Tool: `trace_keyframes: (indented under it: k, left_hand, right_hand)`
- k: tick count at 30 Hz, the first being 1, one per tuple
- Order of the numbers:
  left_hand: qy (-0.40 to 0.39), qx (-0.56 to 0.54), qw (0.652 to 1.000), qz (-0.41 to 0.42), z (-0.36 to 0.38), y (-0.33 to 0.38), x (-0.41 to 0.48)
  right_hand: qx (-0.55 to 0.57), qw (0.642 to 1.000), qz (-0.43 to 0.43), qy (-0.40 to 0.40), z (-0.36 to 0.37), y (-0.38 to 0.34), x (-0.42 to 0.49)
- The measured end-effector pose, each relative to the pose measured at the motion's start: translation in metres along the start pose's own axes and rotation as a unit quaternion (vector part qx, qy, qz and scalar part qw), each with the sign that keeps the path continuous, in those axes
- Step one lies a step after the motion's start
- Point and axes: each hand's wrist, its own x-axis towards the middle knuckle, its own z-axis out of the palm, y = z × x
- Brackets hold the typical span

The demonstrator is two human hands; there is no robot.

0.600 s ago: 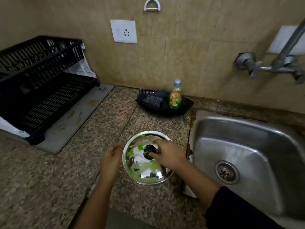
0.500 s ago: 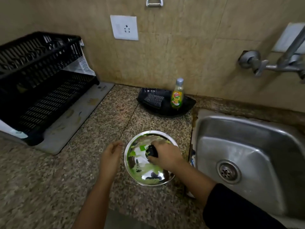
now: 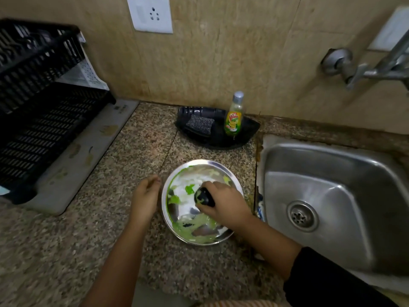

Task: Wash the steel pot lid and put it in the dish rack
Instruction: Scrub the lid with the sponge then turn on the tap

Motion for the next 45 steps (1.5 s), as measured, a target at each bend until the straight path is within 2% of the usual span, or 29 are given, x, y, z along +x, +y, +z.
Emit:
trace_keyframes:
  k: [3, 6, 7, 13, 17, 21, 26, 31, 34, 38, 42, 45]
  left_hand:
    - [-0.03, -0.048, 0.998, -0.027, 0.012, 0.011, 0.004]
    - [-0.109, -0.094, 0.983, -0.113, 0.034, 0.026, 0.006]
    - [-0.133, -0.101, 0.979, -0.119, 0.043, 0.032, 0.004]
    - [-0.228, -0.118, 0.964, -0.063, 0.122, 0.081, -0.024]
    - [-0.218, -0.144, 0.964, -0.037, 0.179, 0.106, -0.052]
    - [-0.206, -0.176, 0.962, -0.033, 0.229, 0.127, -0.076]
    - [-0.206, -0.221, 0.952, -0.049, 0.276, 0.146, -0.096]
    - [-0.189, -0.228, 0.954, -0.047, 0.296, 0.161, -0.11]
    - [-0.175, -0.221, 0.959, -0.037, 0.305, 0.17, -0.114]
    - [-0.181, -0.202, 0.962, -0.02, 0.319, 0.185, -0.112]
    - [-0.205, -0.197, 0.959, -0.005, 0.331, 0.204, -0.101]
    - [-0.225, -0.209, 0.952, -0.005, 0.337, 0.211, -0.092]
  right_hand:
    - [0.036, 0.997, -0.005, 0.062, -0.016, 0.006, -0.007]
    - [0.065, 0.995, 0.02, 0.079, -0.031, 0.022, -0.017]
    - [0.078, 0.993, 0.036, 0.079, -0.035, 0.029, -0.021]
    - [0.132, 0.977, 0.118, 0.123, -0.071, 0.09, -0.053]
    - [0.147, 0.967, 0.142, 0.153, -0.096, 0.126, -0.081]
    - [0.195, 0.96, 0.148, 0.137, -0.135, 0.171, -0.115]
    - [0.281, 0.892, 0.229, 0.271, -0.178, 0.241, -0.151]
    - [0.333, 0.847, 0.309, 0.277, -0.196, 0.294, -0.157]
    - [0.342, 0.845, 0.306, 0.274, -0.224, 0.309, -0.142]
    - [0.338, 0.833, 0.297, 0.323, -0.273, 0.315, -0.099]
    - [0.277, 0.844, 0.277, 0.367, -0.301, 0.312, -0.064]
    - [0.225, 0.846, 0.299, 0.38, -0.306, 0.316, -0.052]
